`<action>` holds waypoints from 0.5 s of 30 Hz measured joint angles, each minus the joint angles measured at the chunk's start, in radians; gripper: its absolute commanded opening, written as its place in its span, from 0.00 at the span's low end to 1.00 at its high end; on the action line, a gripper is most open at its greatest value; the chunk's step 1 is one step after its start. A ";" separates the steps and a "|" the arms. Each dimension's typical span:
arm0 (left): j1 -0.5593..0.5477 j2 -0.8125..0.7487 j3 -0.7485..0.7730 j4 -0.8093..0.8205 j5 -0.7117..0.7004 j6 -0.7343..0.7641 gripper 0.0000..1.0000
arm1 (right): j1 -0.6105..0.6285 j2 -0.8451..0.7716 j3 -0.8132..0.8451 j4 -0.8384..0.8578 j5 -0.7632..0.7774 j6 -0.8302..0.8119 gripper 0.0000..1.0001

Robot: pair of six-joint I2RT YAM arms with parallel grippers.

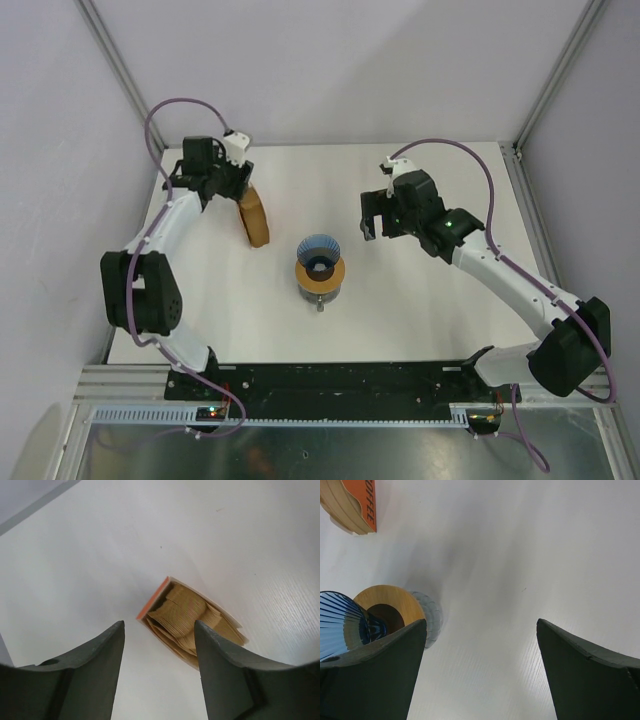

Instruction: Place the coffee filter in the dripper

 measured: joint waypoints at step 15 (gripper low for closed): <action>0.052 0.099 0.065 0.000 0.080 0.038 0.48 | 0.001 -0.004 -0.030 0.000 0.001 0.000 0.95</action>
